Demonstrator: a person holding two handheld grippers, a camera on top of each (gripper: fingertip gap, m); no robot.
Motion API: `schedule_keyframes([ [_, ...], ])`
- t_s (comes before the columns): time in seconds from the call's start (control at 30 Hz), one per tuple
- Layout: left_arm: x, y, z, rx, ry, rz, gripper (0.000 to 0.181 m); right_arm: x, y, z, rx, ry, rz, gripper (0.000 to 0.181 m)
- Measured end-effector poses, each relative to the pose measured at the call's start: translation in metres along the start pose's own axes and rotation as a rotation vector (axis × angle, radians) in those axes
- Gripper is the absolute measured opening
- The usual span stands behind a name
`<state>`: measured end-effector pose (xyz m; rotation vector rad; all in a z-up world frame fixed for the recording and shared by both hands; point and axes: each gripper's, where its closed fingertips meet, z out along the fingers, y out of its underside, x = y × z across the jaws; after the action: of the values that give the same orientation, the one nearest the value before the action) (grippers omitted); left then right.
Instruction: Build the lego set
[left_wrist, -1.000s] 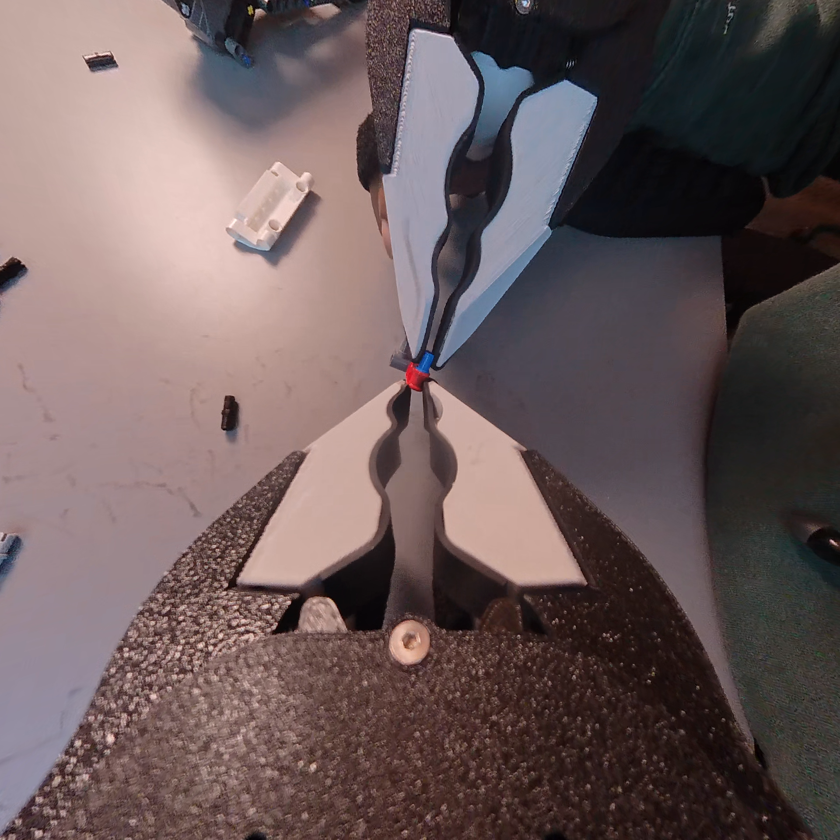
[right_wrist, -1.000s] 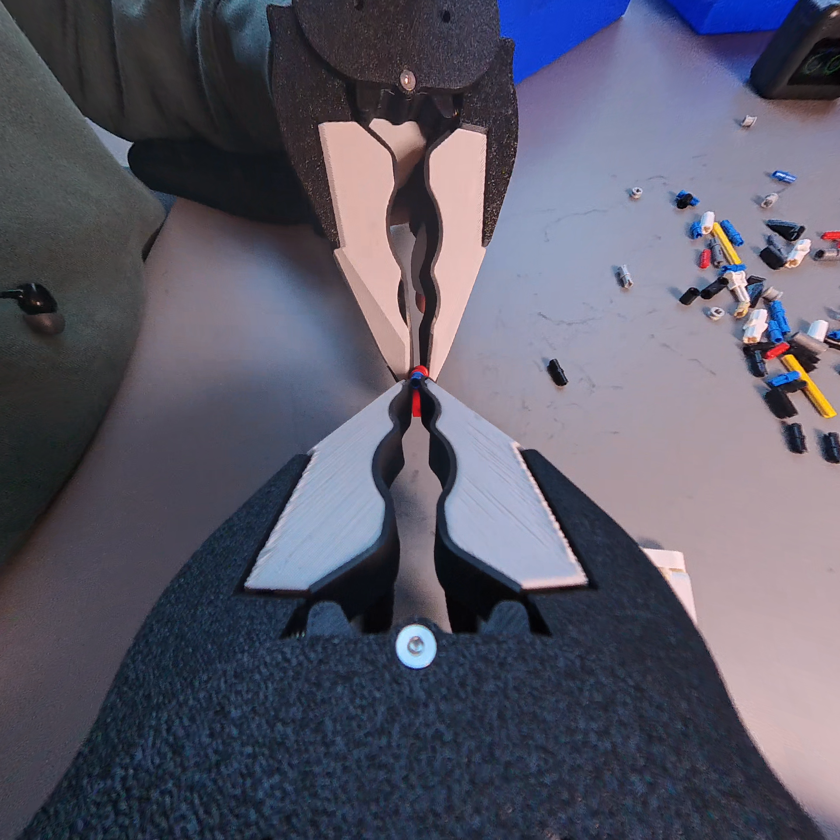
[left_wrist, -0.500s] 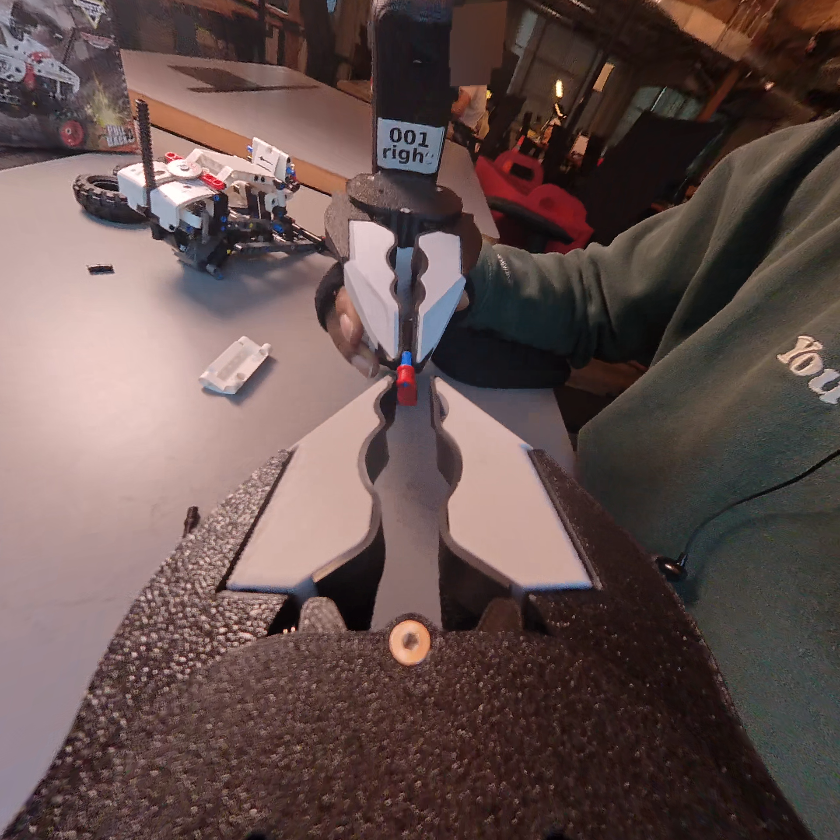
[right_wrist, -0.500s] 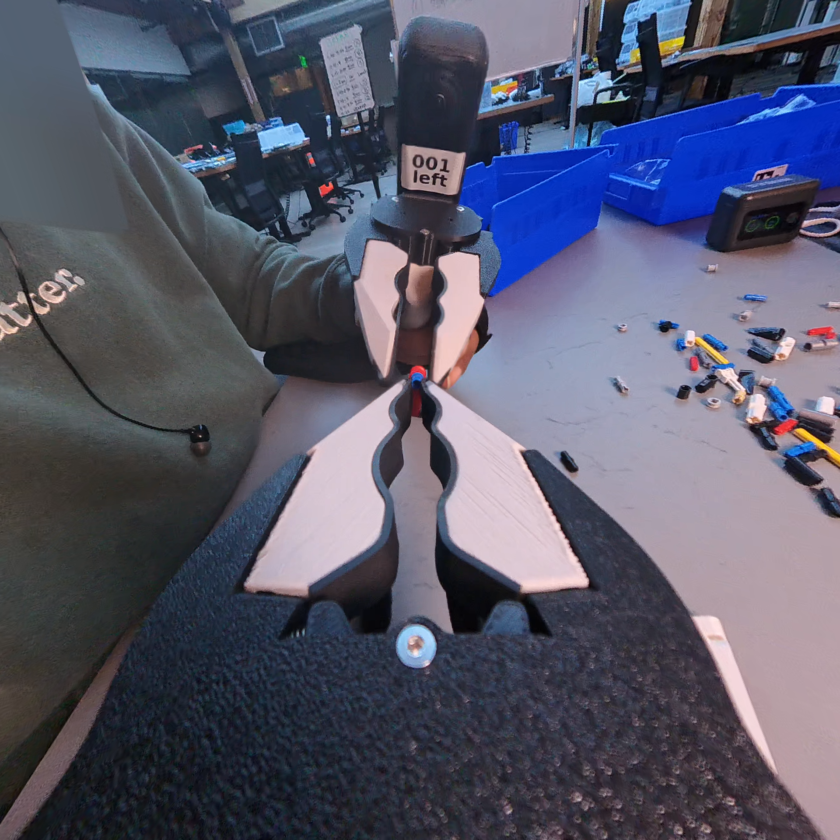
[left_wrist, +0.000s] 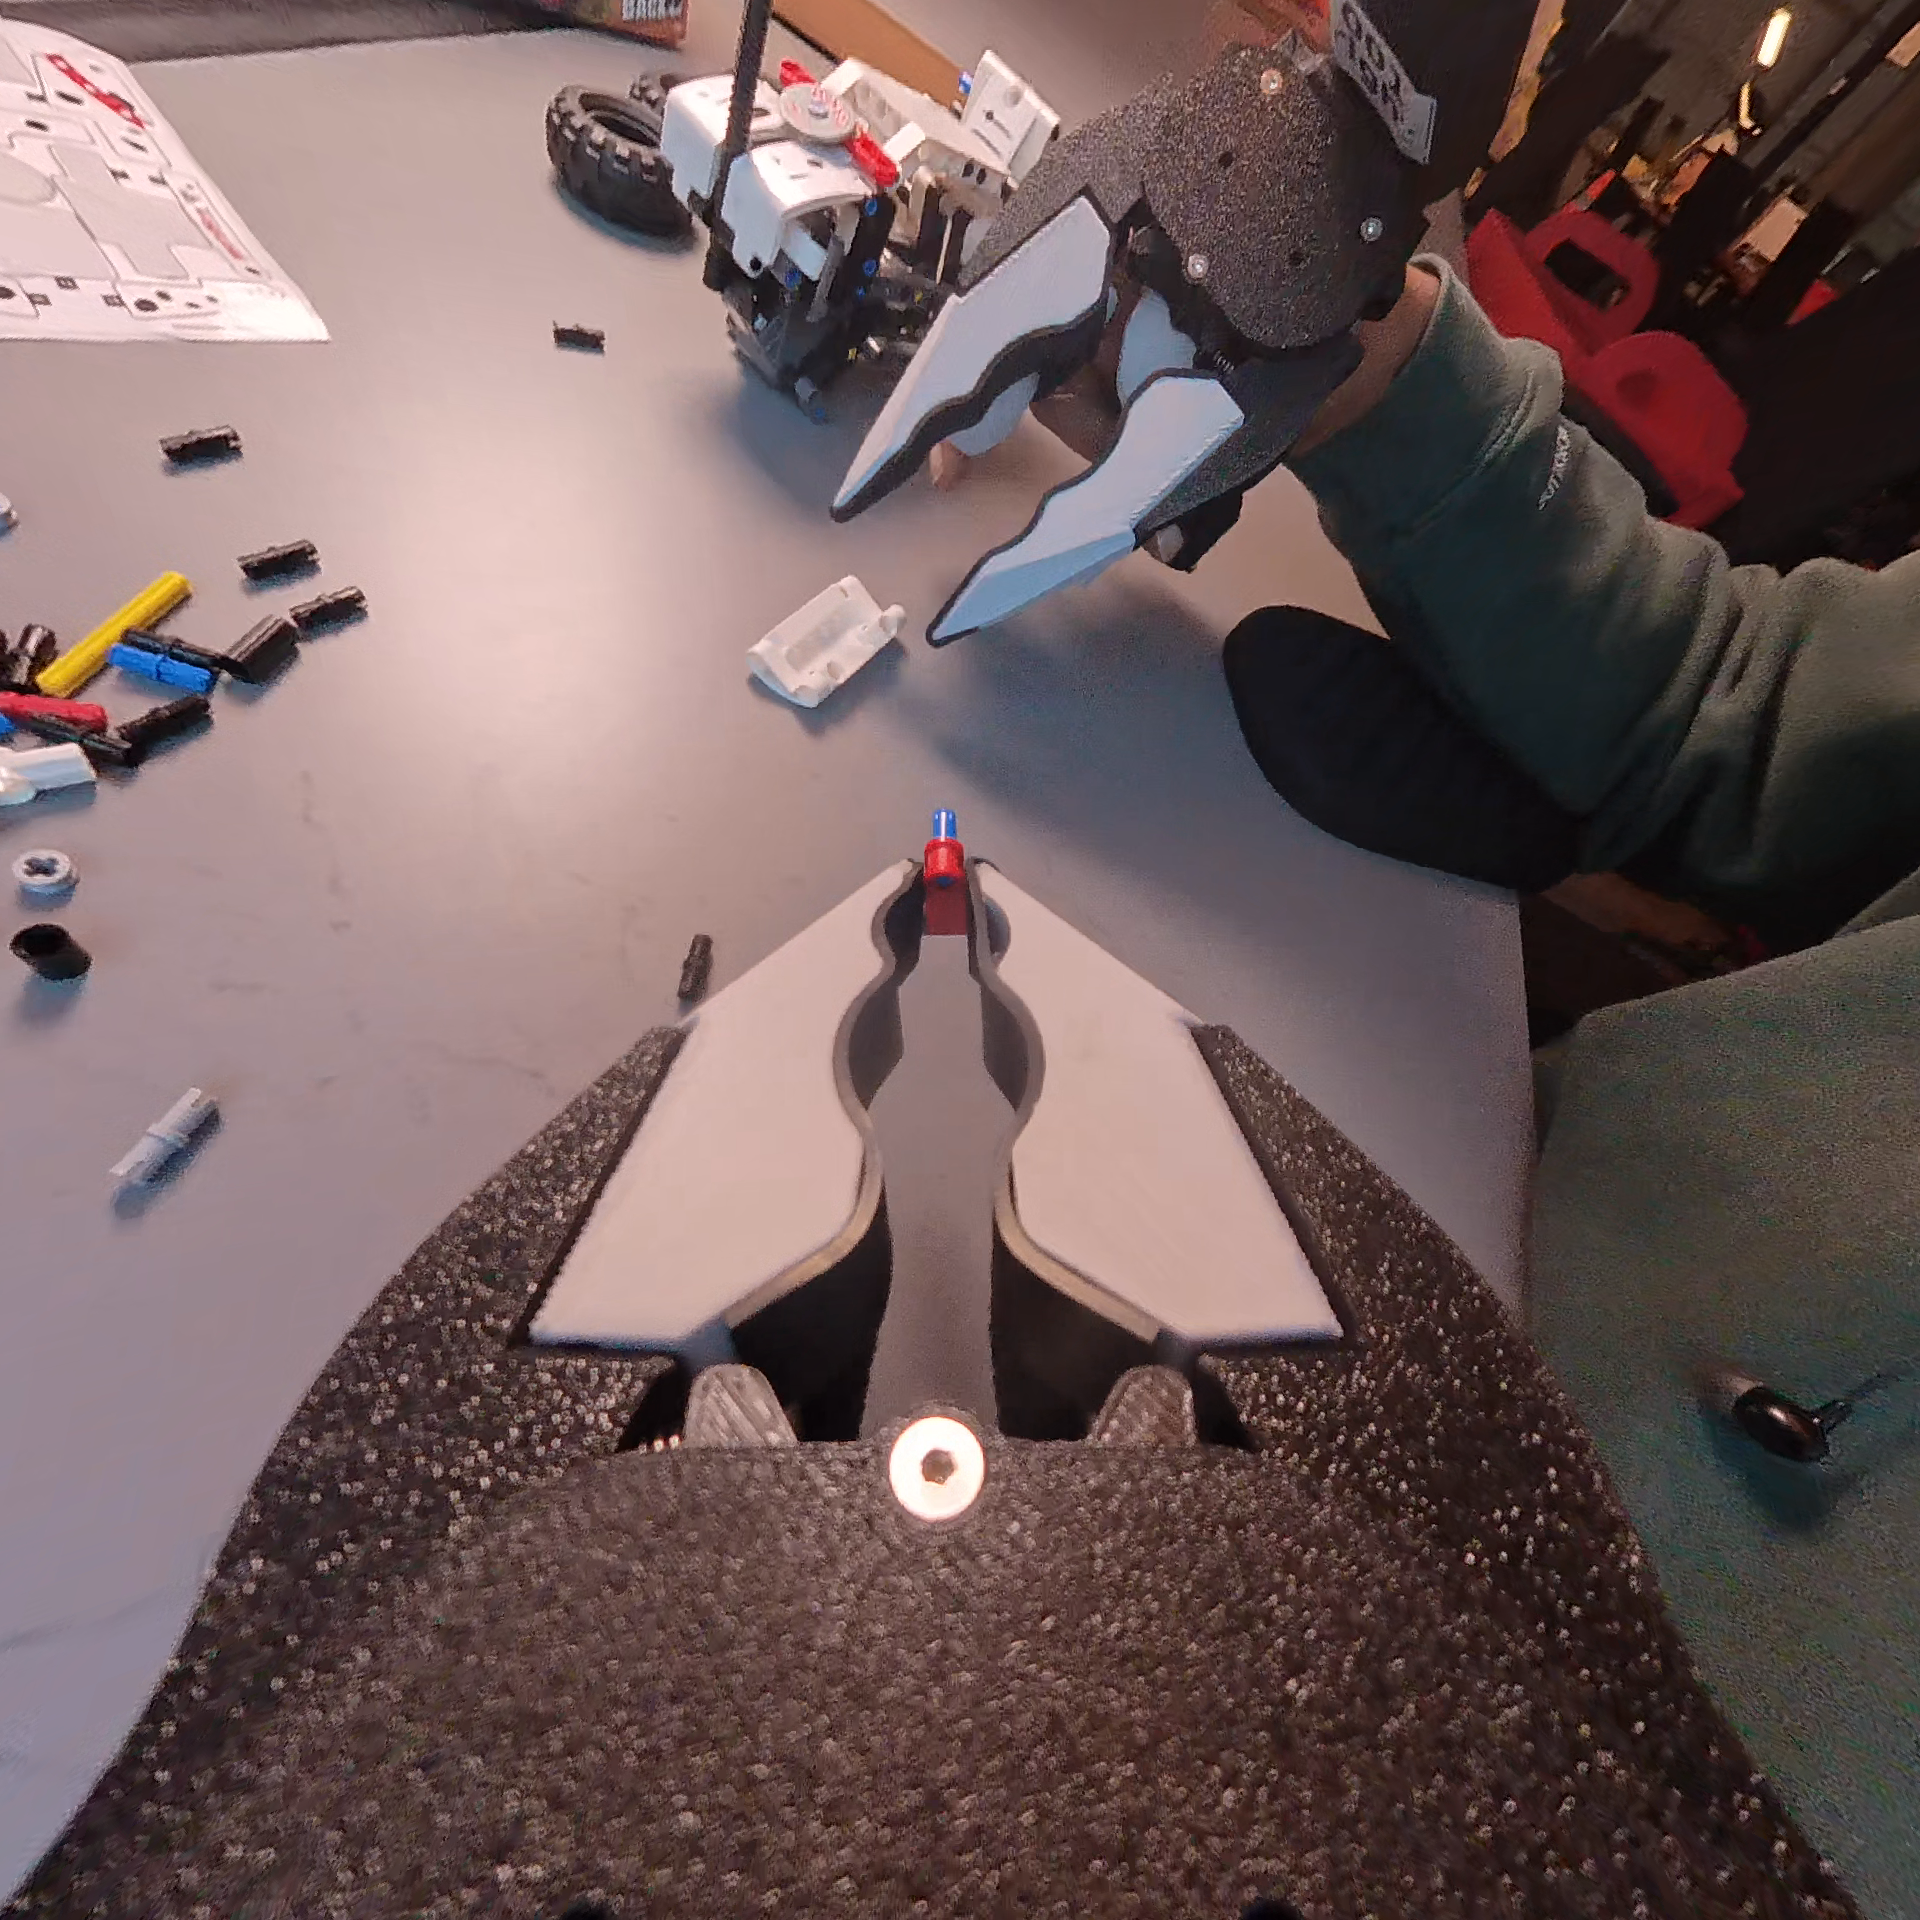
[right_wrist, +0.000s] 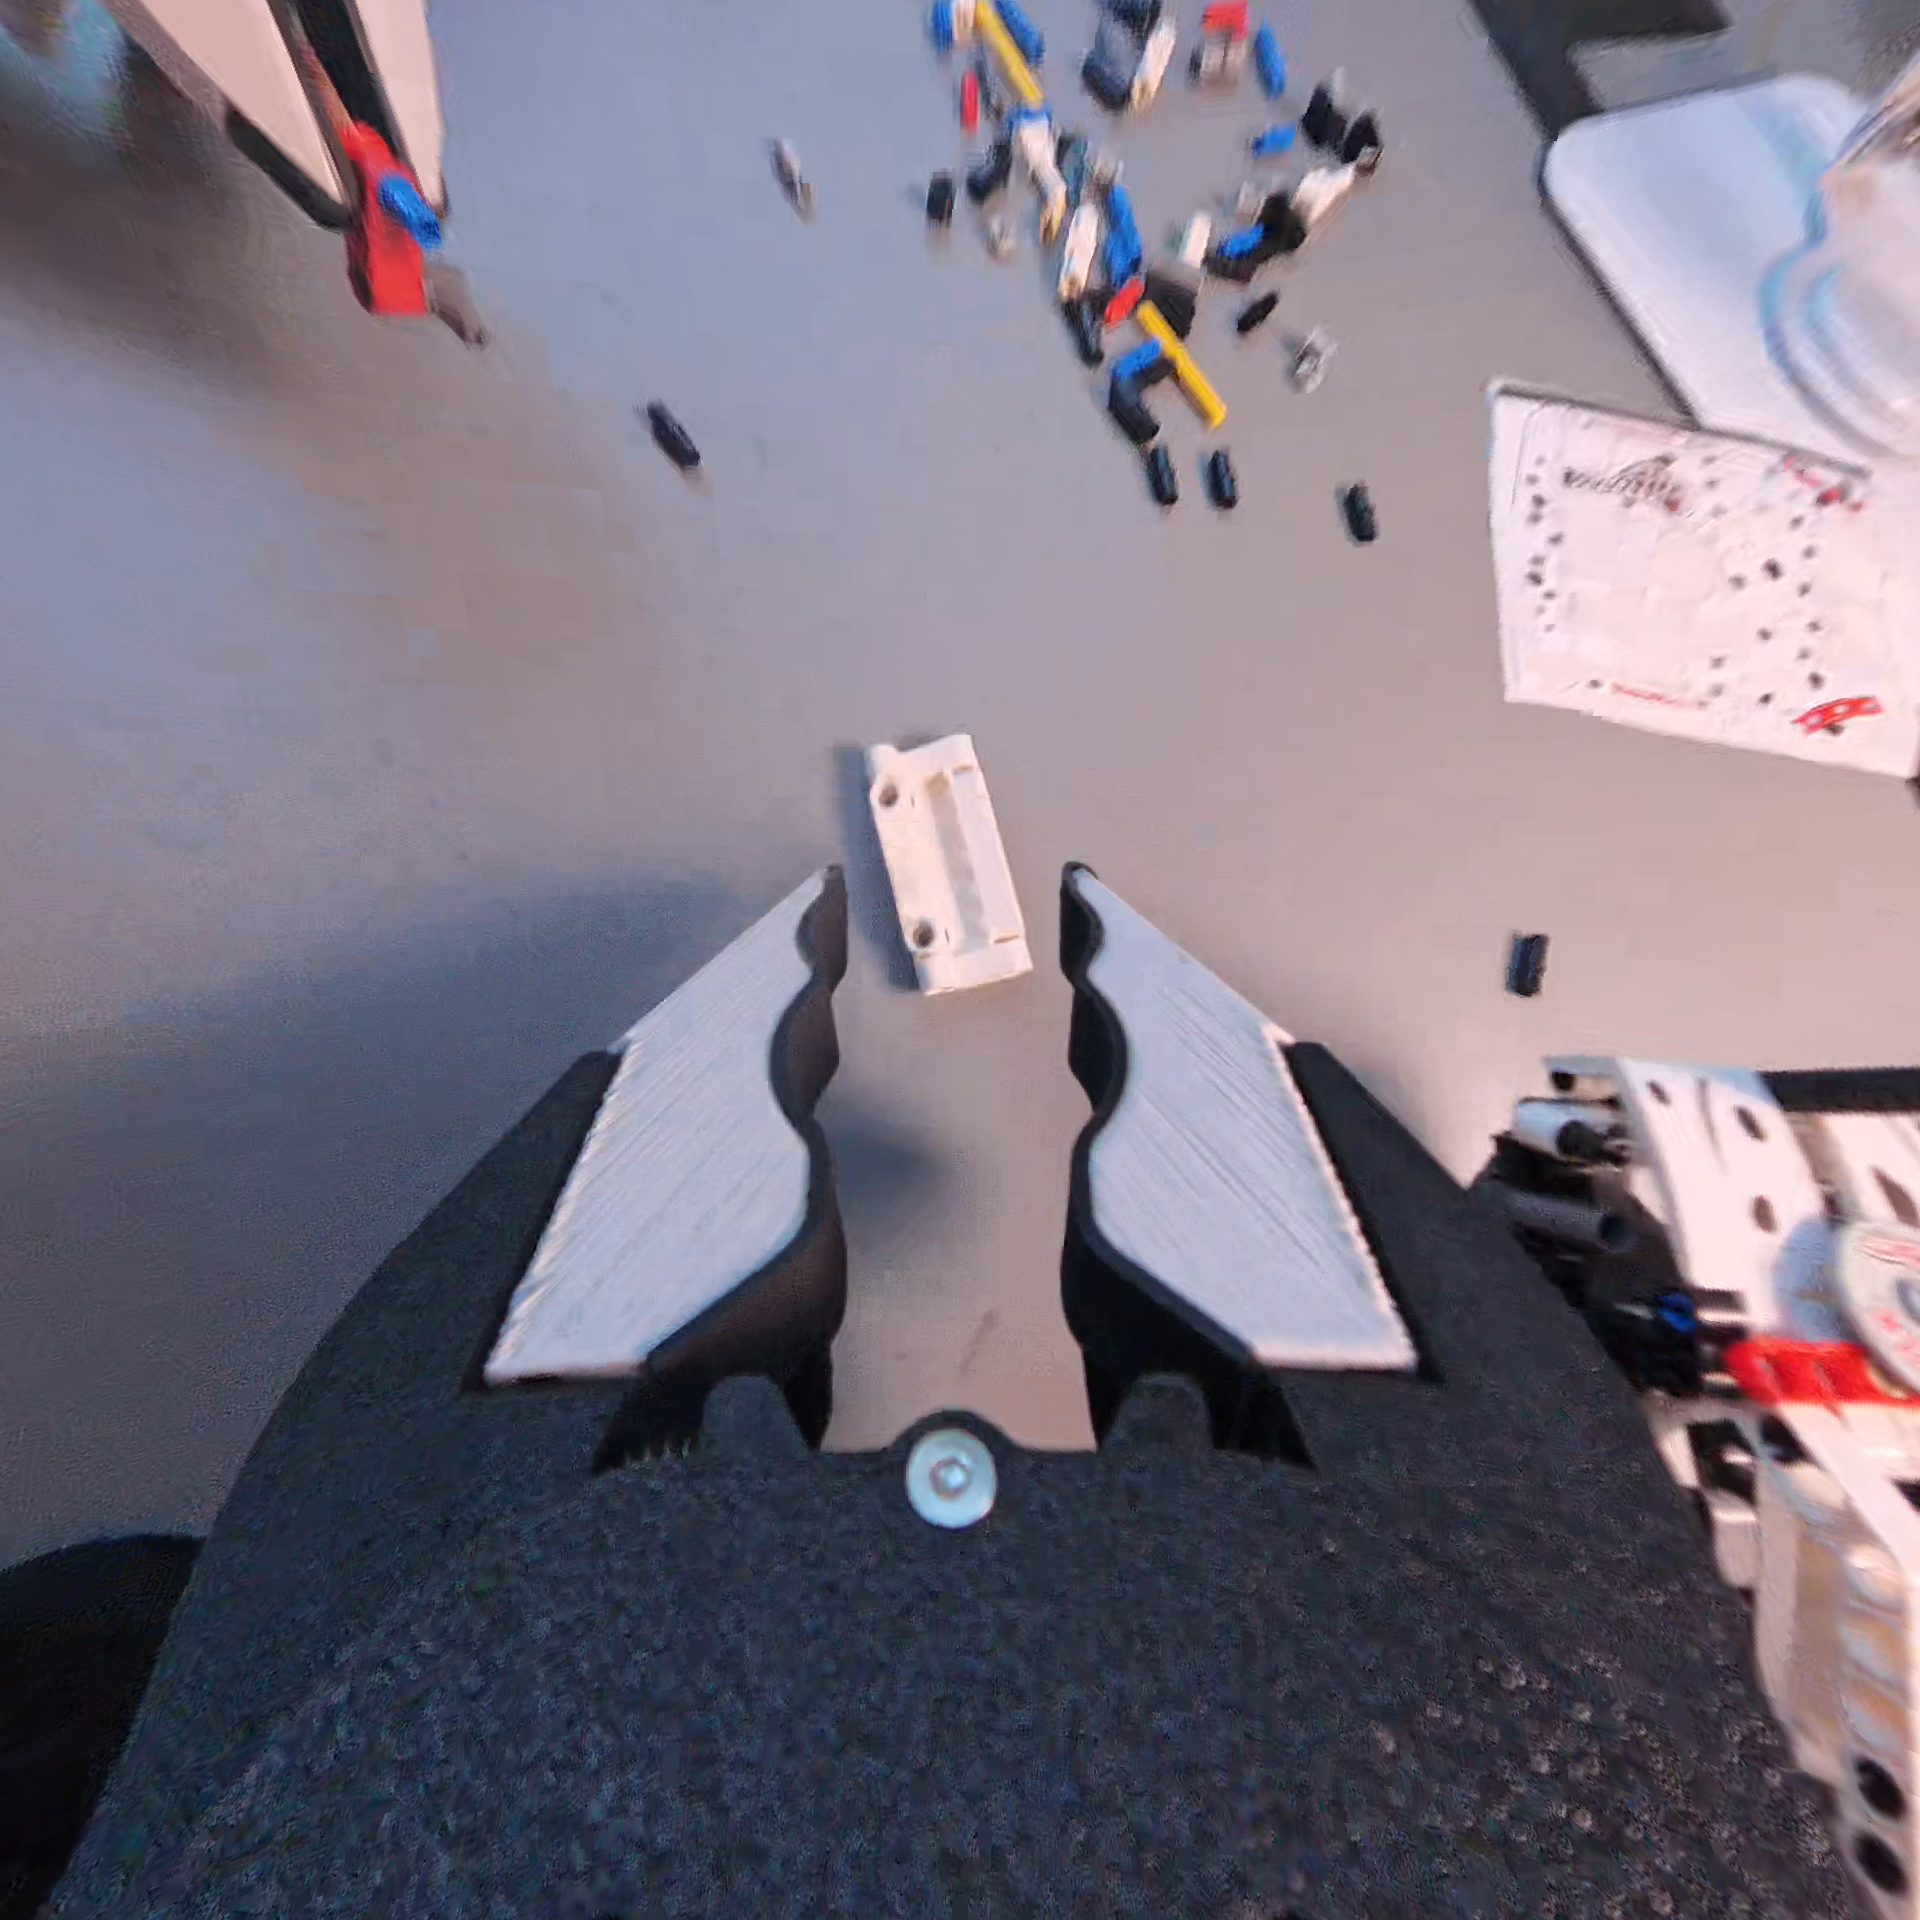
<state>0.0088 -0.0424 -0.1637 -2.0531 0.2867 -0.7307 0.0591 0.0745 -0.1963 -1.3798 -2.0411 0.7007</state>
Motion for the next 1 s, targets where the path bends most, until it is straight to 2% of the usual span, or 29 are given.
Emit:
schedule_keyframes([
  [0.1,-0.004,0.017,0.006,-0.087,-0.02,0.006,0.007,-0.003,0.014,0.02,-0.074,-0.031,0.023,0.04],
  [0.17,-0.001,0.022,0.009,-0.113,-0.013,0.021,0.007,-0.004,0.01,0.024,-0.06,-0.059,0.024,0.027],
  [0.2,0.0,0.023,0.011,-0.123,-0.01,0.029,0.007,-0.008,0.008,0.025,-0.062,-0.083,0.015,0.026],
  [0.4,0.001,0.031,0.014,-0.161,-0.013,0.049,0.008,-0.081,-0.014,0.029,0.003,-0.292,-0.179,0.026],
  [0.53,-0.001,0.034,0.013,-0.176,-0.023,0.06,0.008,-0.115,-0.022,0.03,-0.001,-0.355,-0.274,0.026],
  [0.8,-0.001,0.049,0.016,-0.255,-0.056,0.203,0.008,-0.111,-0.02,0.03,0.011,-0.338,-0.232,0.027],
  [1.0,0.0,0.055,0.016,-0.281,-0.06,0.269,0.008,-0.079,-0.008,0.025,-0.029,-0.226,-0.186,0.027],
])
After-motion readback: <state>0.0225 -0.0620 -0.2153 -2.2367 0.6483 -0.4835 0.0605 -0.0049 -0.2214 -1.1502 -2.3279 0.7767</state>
